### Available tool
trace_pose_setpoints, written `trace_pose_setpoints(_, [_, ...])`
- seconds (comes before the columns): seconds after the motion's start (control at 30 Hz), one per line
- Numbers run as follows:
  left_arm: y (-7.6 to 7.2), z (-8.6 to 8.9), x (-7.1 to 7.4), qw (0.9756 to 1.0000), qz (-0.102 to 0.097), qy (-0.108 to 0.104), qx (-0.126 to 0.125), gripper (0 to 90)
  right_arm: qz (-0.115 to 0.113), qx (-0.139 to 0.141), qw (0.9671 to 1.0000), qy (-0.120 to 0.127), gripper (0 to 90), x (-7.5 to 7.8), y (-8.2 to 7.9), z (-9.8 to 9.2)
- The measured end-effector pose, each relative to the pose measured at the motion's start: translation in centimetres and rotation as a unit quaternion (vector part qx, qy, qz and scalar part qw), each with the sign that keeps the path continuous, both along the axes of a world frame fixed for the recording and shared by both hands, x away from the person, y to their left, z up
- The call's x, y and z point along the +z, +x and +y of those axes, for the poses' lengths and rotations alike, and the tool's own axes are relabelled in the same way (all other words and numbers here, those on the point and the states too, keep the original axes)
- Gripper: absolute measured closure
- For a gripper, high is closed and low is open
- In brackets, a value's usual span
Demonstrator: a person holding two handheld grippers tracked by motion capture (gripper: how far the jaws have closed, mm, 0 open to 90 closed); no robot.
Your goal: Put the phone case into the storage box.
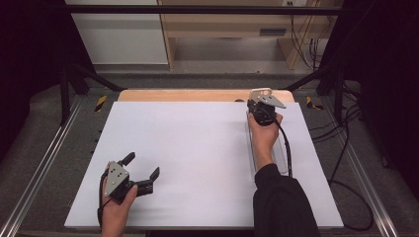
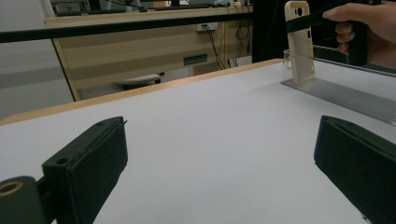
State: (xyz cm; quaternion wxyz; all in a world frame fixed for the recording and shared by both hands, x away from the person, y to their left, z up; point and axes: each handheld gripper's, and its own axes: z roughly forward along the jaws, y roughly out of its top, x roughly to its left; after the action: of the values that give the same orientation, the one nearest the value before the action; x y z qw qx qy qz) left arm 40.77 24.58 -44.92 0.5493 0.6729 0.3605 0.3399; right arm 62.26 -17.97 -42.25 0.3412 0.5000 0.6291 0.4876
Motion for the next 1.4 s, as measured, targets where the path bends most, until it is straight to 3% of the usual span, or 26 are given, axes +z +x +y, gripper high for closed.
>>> trace_pose_setpoints(1.1, [0.00,-0.10,-0.03,1.0000,0.001,0.000,0.000,2.8,0.009,0.004,0.9999,0.003,86.4,-0.25,0.25,-0.17])
trace_pose_setpoints(1.4, [0.04,-0.10,-0.02,1.0000,0.001,0.001,-0.001,2.8,0.017,0.008,0.9998,0.007,80.5,-0.26,0.31,-0.12])
